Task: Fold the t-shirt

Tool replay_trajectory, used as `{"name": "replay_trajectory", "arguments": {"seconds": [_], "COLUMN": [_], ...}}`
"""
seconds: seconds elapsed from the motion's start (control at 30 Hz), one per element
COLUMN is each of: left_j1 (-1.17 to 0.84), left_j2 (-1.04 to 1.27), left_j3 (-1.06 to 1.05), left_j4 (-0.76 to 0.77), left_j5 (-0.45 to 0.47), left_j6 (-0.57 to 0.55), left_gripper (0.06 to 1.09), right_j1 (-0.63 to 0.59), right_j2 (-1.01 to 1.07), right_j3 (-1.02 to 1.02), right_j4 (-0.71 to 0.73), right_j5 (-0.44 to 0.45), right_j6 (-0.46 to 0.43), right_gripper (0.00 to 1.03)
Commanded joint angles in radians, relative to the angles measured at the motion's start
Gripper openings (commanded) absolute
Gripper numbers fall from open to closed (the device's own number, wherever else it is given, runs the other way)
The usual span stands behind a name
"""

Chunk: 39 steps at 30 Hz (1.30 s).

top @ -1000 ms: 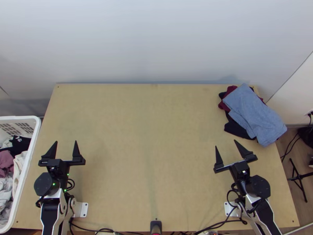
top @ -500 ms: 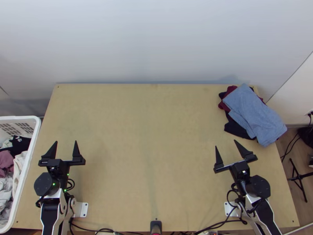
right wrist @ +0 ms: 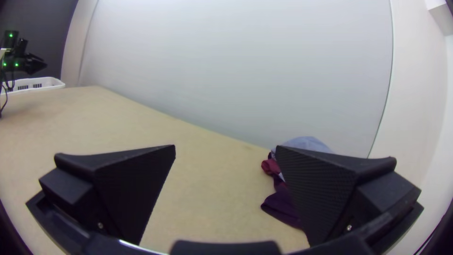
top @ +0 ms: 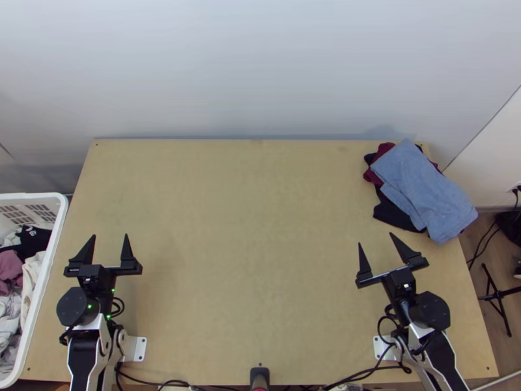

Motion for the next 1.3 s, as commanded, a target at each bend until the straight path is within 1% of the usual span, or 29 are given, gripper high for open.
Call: {"name": "replay_trajectory", "arguments": {"seconds": [0.0,0.8,0.93,1.0,1.03,1.1,1.27], "left_j1": [0.000,0.000,0.000,0.000,0.000,0.000,-0.006], "left_j2": [0.000,0.000,0.000,0.000,0.000,0.000,0.000], "left_j3": [0.000,0.000,0.000,0.000,0.000,0.000,-0.001], "left_j4": [0.000,0.000,0.000,0.000,0.000,0.002,0.002], "left_j5": [0.000,0.000,0.000,0.000,0.000,0.000,0.008], "left_j6": [0.001,0.001,0.001,0.001,-0.007,-0.089,-0.100], "left_gripper": [1.05,1.05,1.05,1.05,1.05,1.05,1.05], "right_j1": [0.000,0.000,0.003,0.003,0.003,0.003,0.003], "right_j2": [0.001,0.001,0.001,0.001,0.001,0.001,0.001], "right_j3": [0.001,0.001,0.001,0.001,0.001,-0.001,0.001], "right_j4": [0.000,0.000,0.000,0.000,0.000,0.000,0.000], "right_j5": [0.000,0.000,0.000,0.000,0.000,0.000,0.000], "right_j6": [0.000,0.000,0.032,0.032,0.032,0.032,0.034], "right_gripper": [0.98,0.98,0.98,0.98,0.98,0.98,0.98]}}
